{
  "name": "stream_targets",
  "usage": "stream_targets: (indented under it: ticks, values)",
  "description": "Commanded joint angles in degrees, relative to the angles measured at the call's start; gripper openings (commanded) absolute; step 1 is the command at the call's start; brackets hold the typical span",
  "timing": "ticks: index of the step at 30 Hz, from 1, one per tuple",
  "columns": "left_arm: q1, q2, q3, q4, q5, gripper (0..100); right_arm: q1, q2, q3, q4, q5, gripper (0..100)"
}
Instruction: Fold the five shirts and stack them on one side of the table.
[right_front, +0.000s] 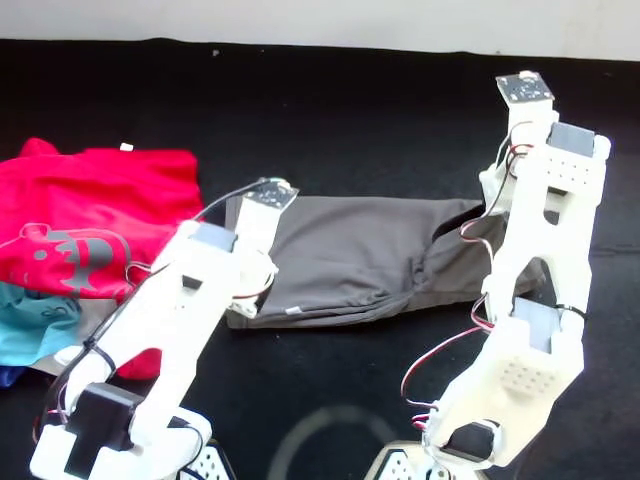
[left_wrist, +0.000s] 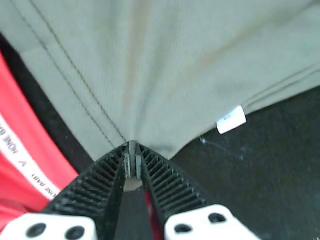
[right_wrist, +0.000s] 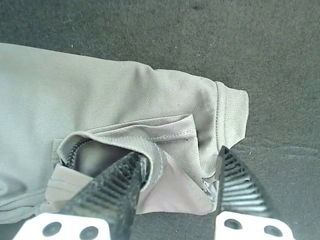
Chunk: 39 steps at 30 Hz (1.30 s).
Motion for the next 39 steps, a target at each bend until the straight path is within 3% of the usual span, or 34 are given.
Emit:
stream_targets:
  ticks: [1,5,11,18,25,27,30,35,39]
  values:
    - [-0.7,-3.2,-3.0,1.7,0.0,1,-0.7,-2.4,-3.0,0.5,-3.3,21.2]
    - [-0.2,-11.0,-2.8,1.7,0.0,1,-3.2,-2.2,-1.0,2.4,-6.0,21.7]
    - [-0.2,-16.0,1.8,-0.9,0.0,1,-6.3,-2.3,7.3,2.6,-8.3,35.2]
    - [-0.6,-15.7,12.7,-9.6,-0.1,1,-6.5,-2.9,9.3,-1.4,-17.9,35.3]
    - [-0.7,-15.9,14.4,-10.0,-0.3,1,-3.6,-2.9,0.3,-1.5,-23.0,35.3]
    - [-0.7,-15.9,14.5,-9.9,-0.3,1,-2.5,-2.9,-1.2,1.9,-22.9,30.0]
    - [-0.7,-15.9,14.5,-9.9,-0.4,1,-2.6,-2.9,-1.8,9.2,-18.2,2.3]
    - [-0.7,-15.9,14.4,-10.0,-0.4,1,-3.6,-2.8,-1.4,17.5,-8.7,0.5]
    - [-0.7,-15.9,14.3,-9.9,-0.4,1,-4.8,-2.3,0.0,18.4,-3.2,0.6]
